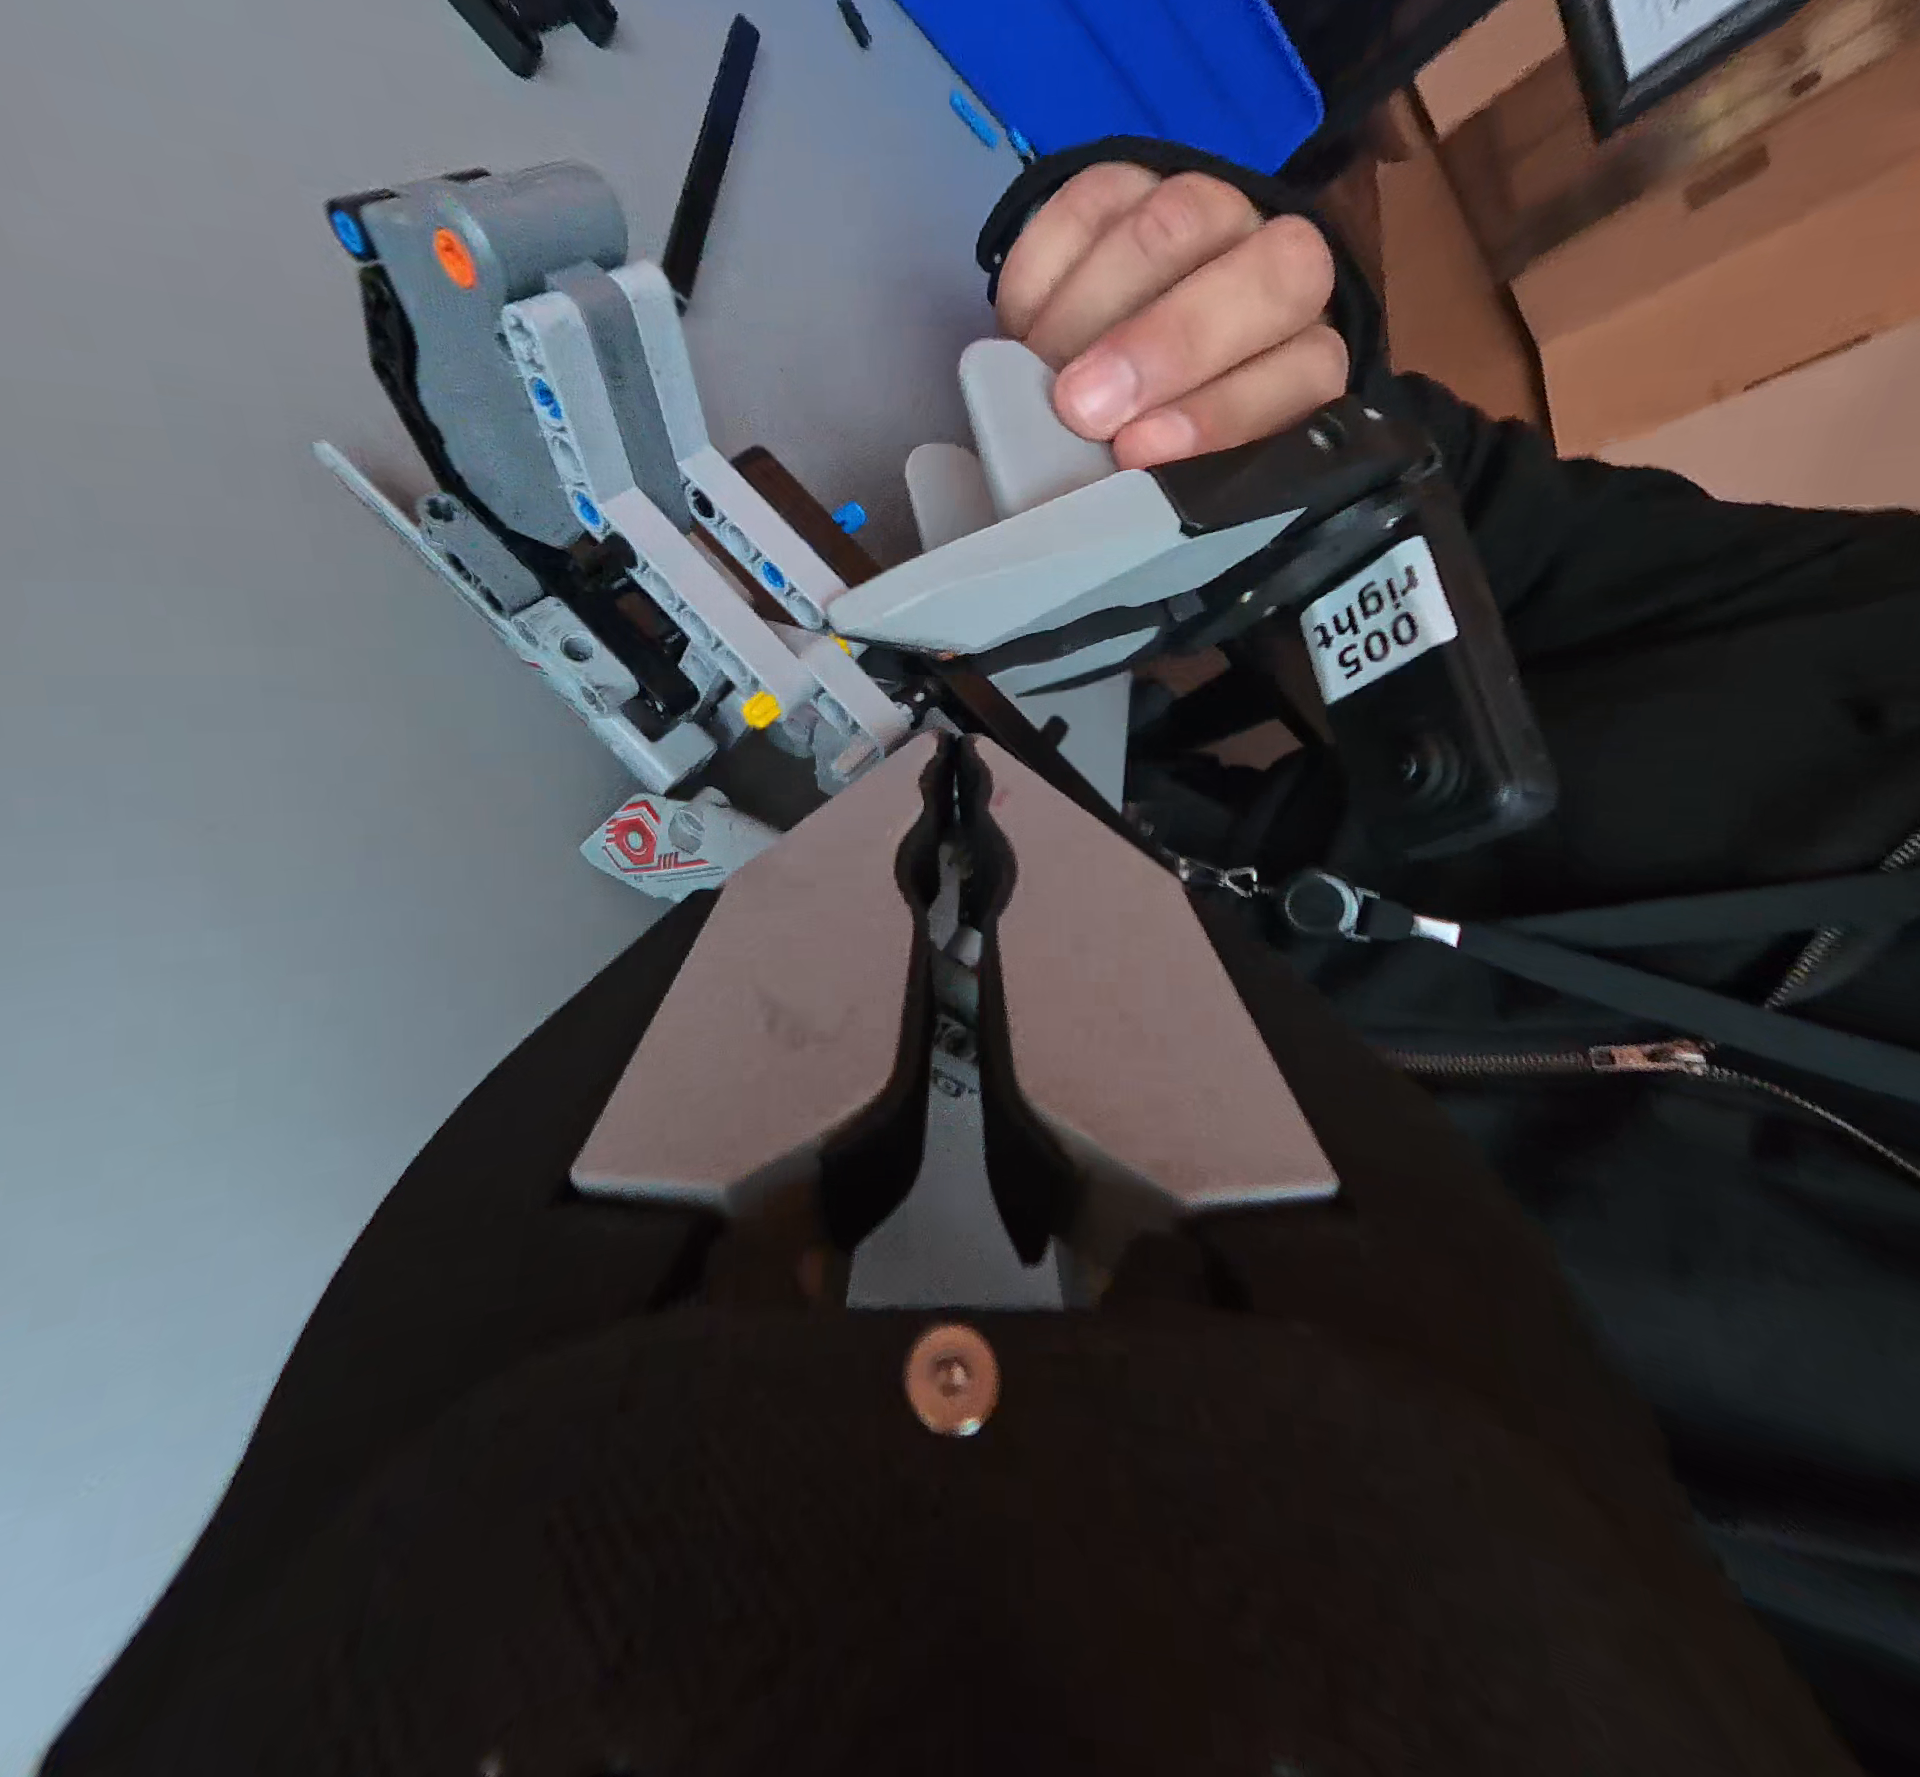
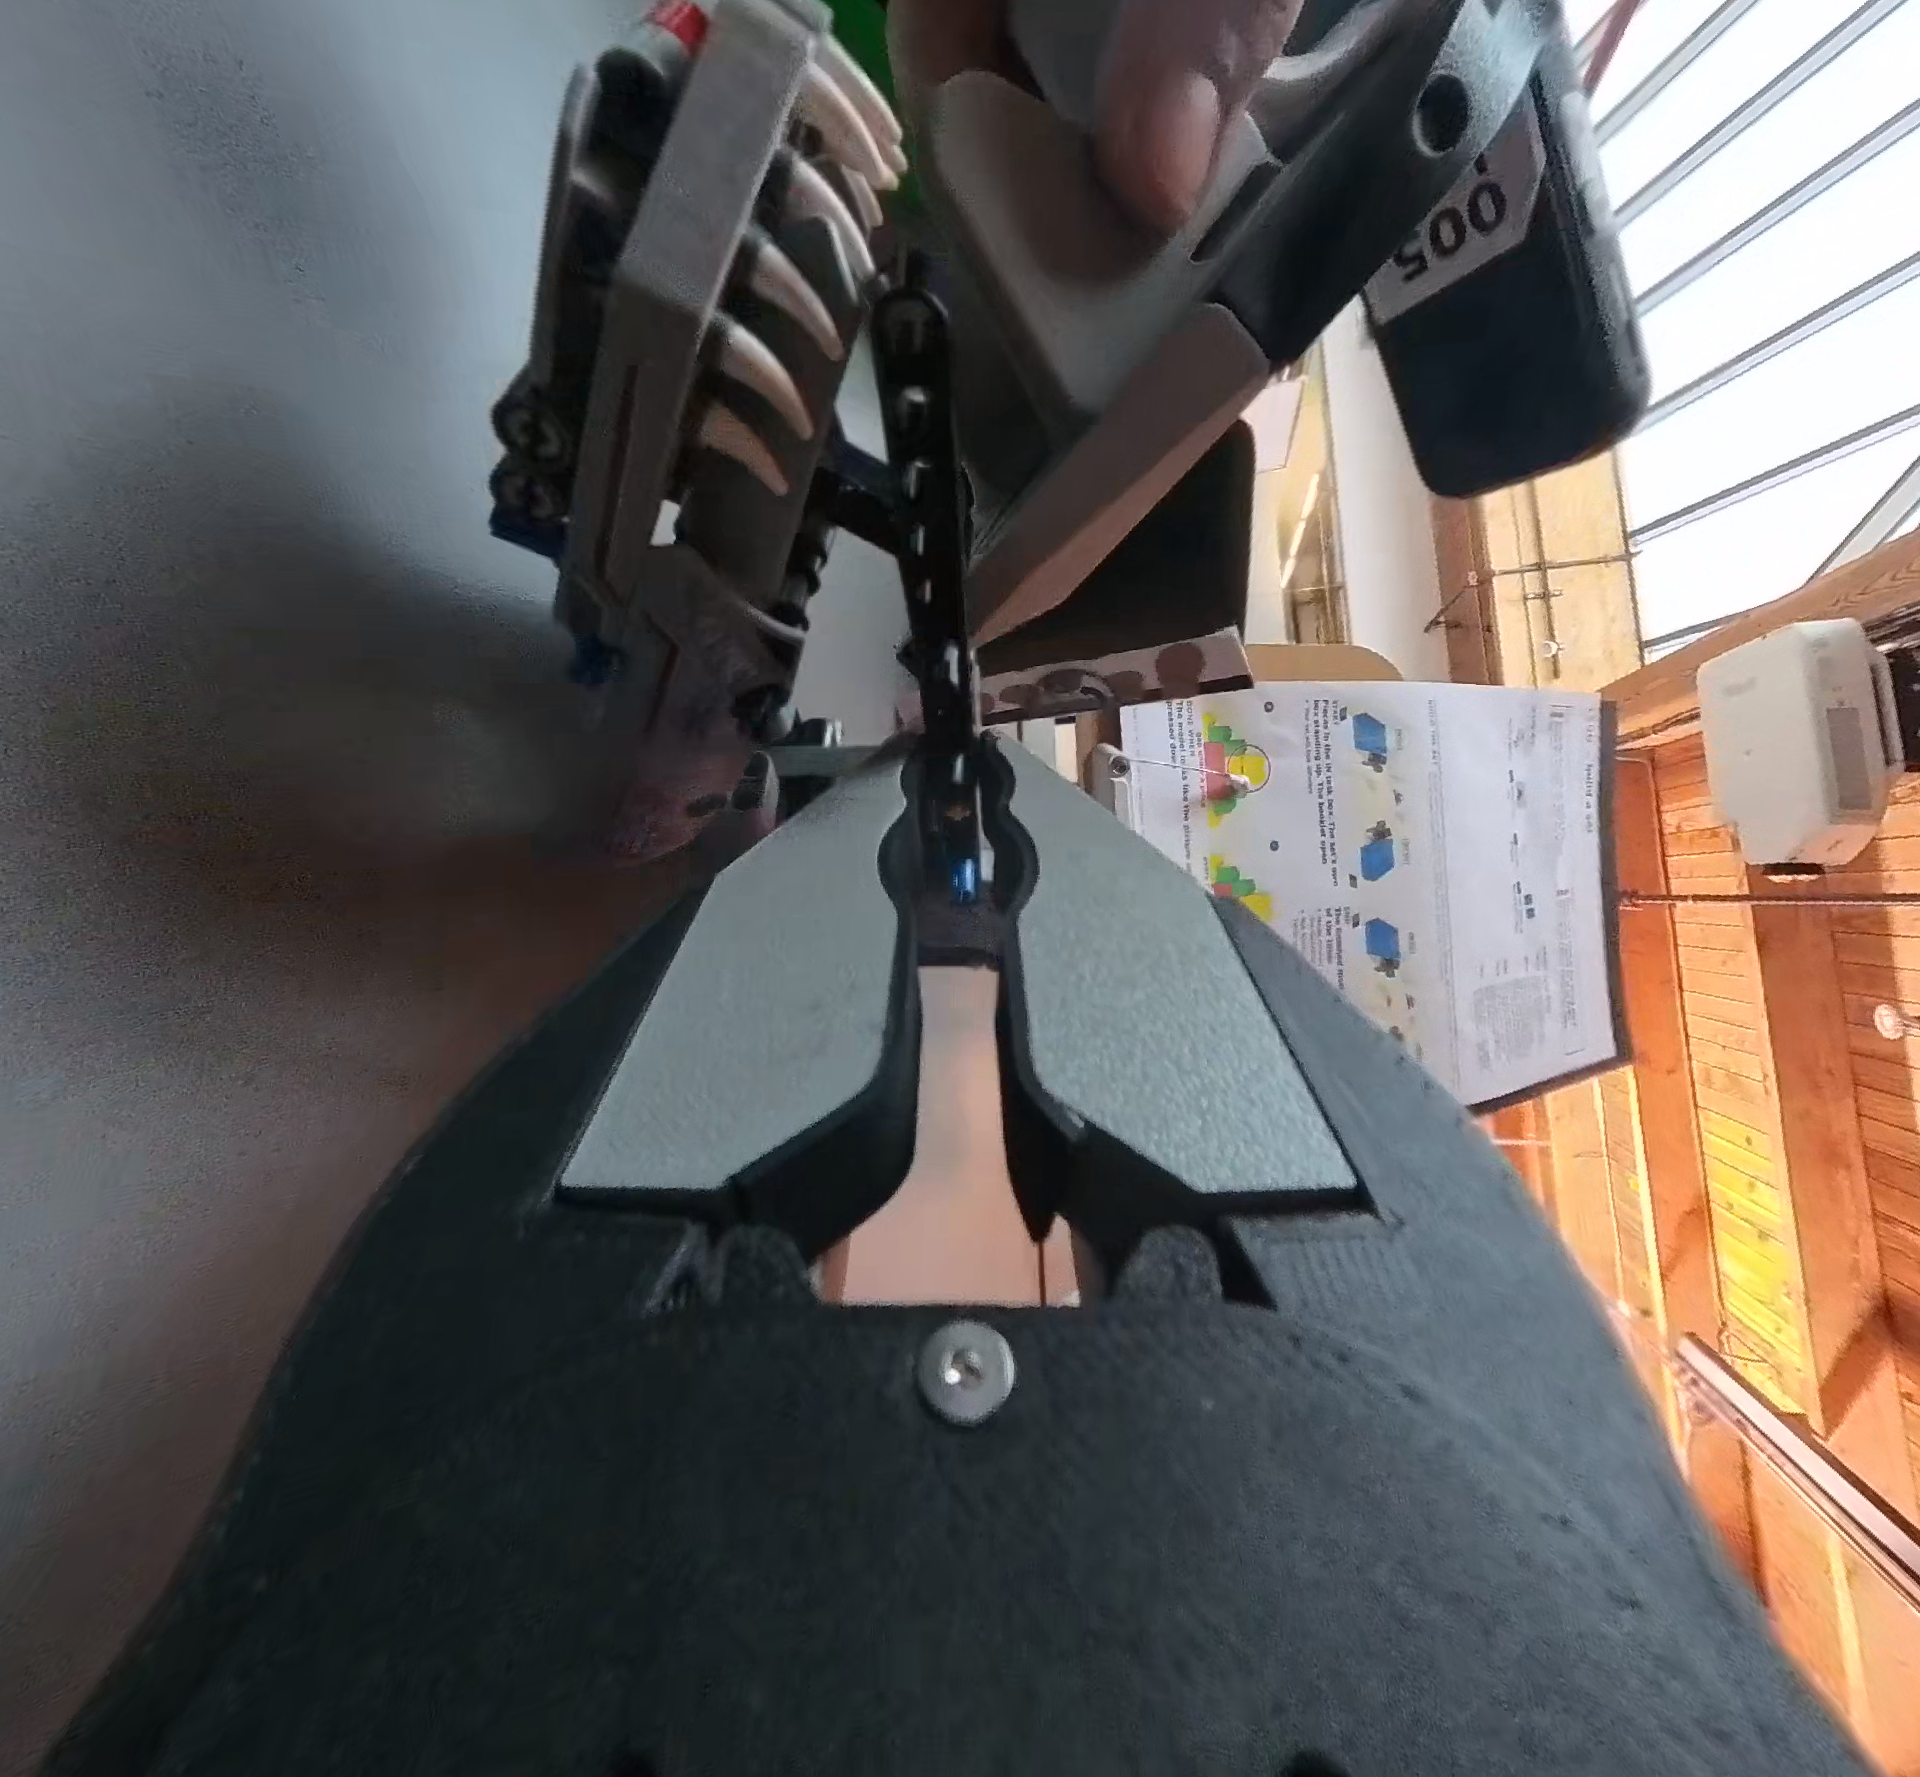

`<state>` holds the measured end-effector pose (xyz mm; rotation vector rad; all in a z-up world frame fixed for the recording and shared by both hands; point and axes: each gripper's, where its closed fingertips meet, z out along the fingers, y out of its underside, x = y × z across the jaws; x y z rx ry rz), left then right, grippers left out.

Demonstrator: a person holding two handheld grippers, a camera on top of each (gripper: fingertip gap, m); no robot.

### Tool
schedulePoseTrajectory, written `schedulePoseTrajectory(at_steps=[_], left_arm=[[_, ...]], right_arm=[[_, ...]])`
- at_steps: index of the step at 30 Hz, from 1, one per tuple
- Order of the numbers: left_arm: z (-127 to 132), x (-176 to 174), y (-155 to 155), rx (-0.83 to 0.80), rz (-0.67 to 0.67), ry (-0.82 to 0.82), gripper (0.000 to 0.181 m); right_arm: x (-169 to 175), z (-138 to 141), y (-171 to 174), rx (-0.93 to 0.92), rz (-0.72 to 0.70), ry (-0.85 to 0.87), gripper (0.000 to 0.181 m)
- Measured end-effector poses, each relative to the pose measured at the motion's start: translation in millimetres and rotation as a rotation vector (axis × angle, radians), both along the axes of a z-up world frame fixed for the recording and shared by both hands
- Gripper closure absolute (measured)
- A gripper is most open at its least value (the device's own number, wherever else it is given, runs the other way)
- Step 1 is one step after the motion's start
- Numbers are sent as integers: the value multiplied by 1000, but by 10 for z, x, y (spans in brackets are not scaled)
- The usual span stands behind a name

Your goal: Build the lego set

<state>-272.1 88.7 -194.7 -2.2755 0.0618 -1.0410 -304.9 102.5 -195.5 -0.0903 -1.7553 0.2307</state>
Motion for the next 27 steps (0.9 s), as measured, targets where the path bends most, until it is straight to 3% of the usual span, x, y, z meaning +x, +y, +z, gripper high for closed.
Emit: schedulePoseTrajectory(at_steps=[3, 5, 7, 10, 13, 15, 17, 19, 22, 23, 27], left_arm=[[-32, 18, -32, 36, 72, 1, 181], [-90, -19, -47, 56, 131, 64, 181], [-152, -59, -52, 68, 189, 124, 181], [-190, -13, -50, 105, 223, 151, 181], [-209, 65, -29, 134, 235, 122, 181], [-215, 95, -15, 149, 246, 98, 181], [-233, 104, -15, 157, 257, 91, 181], [-238, 127, -14, 166, 260, 72, 181], [-244, 147, 0, 171, 264, 64, 181], [-245, 138, 5, 177, 270, 75, 181], [-144, 32, -2, 231, 298, 81, 181]], right_arm=[[20, -11, 36, -38, -24, -25, 175], [50, 1, 223, -102, -124, -56, 174], [142, -42, 368, -262, -180, -142, 180], [295, -196, 395, -824, -304, -404, 181], [459, -193, 0, -1376, -196, -691, 181], [488, -160, -104, -1574, -146, -795, 181], [453, -150, -88, -1670, -123, -827, 161], [386, -96, -61, -1771, -65, -831, 154], [288, -32, -27, -1919, 28, -851, 163], [272, -45, -27, -1940, 42, -875, 172], [250, -20, 18, -1941, 80, -907, 174]])
